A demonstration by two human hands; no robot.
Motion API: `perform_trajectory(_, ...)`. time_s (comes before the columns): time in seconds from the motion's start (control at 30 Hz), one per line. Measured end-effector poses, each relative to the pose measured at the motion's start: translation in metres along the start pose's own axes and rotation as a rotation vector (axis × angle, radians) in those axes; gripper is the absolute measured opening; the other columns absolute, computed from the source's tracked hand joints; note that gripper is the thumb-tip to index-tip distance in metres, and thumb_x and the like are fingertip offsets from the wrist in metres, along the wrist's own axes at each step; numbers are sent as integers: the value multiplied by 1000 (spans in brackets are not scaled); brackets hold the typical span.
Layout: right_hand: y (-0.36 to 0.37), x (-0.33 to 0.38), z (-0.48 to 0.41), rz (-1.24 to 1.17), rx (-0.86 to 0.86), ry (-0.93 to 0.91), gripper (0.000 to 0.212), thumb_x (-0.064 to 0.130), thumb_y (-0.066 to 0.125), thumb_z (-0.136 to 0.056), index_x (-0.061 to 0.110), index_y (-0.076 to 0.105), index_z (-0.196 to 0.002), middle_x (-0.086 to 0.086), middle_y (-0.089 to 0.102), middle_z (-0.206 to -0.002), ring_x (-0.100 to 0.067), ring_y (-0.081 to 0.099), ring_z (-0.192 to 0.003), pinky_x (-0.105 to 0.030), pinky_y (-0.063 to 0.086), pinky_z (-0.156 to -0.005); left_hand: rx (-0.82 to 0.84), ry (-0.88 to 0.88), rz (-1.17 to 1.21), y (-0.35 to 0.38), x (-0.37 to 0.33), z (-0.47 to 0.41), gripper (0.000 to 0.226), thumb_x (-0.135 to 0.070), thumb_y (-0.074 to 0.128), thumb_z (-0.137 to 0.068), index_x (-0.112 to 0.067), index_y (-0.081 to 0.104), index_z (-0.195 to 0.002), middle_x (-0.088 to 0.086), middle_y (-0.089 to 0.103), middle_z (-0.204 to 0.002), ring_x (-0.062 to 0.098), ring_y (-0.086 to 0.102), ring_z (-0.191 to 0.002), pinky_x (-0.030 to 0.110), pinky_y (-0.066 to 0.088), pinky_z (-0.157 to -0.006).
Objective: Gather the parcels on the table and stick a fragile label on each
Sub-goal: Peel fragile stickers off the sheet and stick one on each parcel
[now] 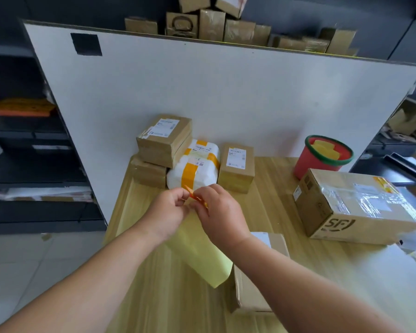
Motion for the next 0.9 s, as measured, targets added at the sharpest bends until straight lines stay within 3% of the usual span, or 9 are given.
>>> perform_trajectory(0.1, -11, -3, 0, -25, 7, 30, 16, 23, 60, -92, 12, 68, -101, -3, 62, -93, -22, 59, -84, -32, 47, -70, -10, 39, -23, 4, -10, 0, 11, -6, 60, -91, 3, 66, -94, 8, 66, -80, 7, 54, -69, 12, 43, -62)
perform_trajectory(0.4, -21, -14, 3, -88, 52, 126, 18, 22, 53, -96, 15, 69, -101, 1, 64, -97, -18, 59, -87, -27, 44, -74, -22, 86, -173, 12, -18, 0, 15, -3, 59, -90, -12, 70, -87, -18, 61, -57, -7, 51, -54, 7, 39, -57)
perform_trajectory(0.53, -18, -18, 5, -69, 71, 144, 19, 22, 50, -97, 14, 67, -101, -1, 66, -98, -19, 59, -88, -30, 45, -76, -37, 85, -215, 13, -17, 1, 13, -2, 62, -87, -12, 70, -91, -12, 61, -66, -4, 52, -59, 9, 42, -59)
perform_trajectory(0.67, -16, -19, 7, -75, 78, 161, 17, 22, 49, -97, 15, 64, -97, -1, 65, -92, -19, 58, -83, -30, 44, -72, -42, 101, -232, 13, -18, 3, 12, -1, 64, -85, -9, 68, -93, -9, 55, -67, -5, 48, -57, 8, 40, -58)
perform_trajectory(0.9, -12, -25, 11, -221, 86, 312, 17, 22, 47, -97, 17, 56, -83, 4, 59, -76, -13, 51, -71, -27, 41, -61, -7, 55, -181, 7, -11, 7, 20, 1, 58, -88, -13, 70, -94, -9, 63, -67, -1, 56, -58, 14, 47, -59)
Point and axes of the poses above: each hand's wrist, its own z-axis away from the middle knuckle, its own y-axis out of the palm, x = y × z, the point moved 7 cm from there along -z, towards the middle knuckle
